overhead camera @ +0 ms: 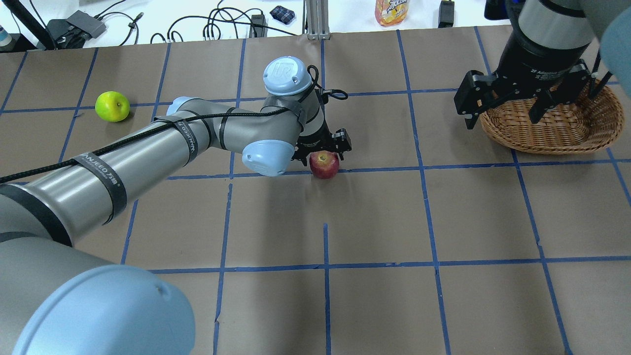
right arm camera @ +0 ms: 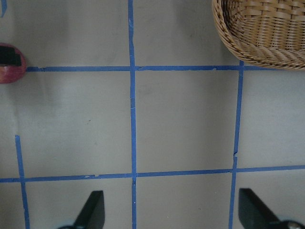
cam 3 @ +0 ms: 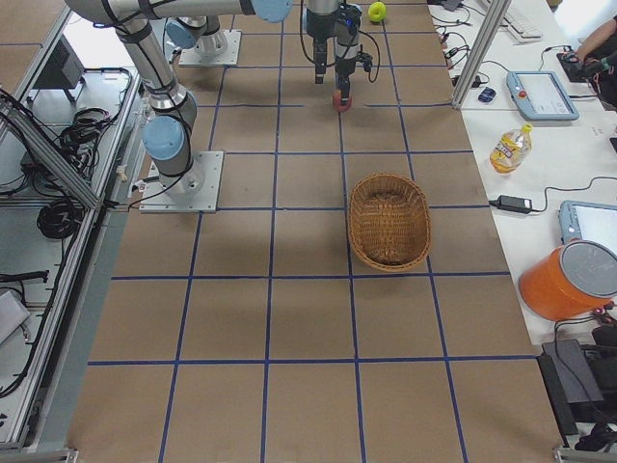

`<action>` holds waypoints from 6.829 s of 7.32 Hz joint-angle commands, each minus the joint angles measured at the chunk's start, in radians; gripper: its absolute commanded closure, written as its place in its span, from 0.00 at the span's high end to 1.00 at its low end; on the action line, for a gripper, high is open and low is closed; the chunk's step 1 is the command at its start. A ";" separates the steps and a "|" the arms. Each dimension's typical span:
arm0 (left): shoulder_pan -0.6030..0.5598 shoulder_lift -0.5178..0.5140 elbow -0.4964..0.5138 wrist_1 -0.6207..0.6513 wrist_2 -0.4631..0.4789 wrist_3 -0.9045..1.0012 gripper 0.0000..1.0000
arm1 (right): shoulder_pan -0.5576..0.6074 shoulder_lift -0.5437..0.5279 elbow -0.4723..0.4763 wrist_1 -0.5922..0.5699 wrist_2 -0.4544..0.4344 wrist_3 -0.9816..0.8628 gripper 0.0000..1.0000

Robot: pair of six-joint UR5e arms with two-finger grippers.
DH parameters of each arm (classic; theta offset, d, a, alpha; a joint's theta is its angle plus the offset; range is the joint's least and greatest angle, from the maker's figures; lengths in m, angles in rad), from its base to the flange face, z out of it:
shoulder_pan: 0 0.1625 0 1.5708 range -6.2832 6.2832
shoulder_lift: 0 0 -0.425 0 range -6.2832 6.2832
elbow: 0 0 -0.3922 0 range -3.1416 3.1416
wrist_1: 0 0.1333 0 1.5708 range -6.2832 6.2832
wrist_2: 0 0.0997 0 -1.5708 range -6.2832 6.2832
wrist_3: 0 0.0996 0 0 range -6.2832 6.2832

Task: Put all apples into basket
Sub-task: 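Move the left gripper to the dark apple while the right gripper reaches the red apple, then grasp the dark apple with the left gripper while the right gripper grasps the red apple, then drop the red apple in the basket with right gripper while left centers dark apple, then move the left gripper to the green apple while the right gripper reaches the dark apple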

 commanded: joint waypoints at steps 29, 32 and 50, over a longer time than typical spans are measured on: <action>0.574 0.164 0.075 -0.469 0.167 0.693 0.55 | 0.120 0.430 -0.100 -0.359 0.150 0.599 0.00; 0.319 0.138 0.080 -0.360 0.039 0.369 0.55 | -0.135 0.381 -0.094 -0.290 0.105 0.312 0.00; 0.456 0.125 0.253 -0.419 0.053 0.391 1.00 | -0.420 0.566 -0.105 -0.515 0.182 -0.206 1.00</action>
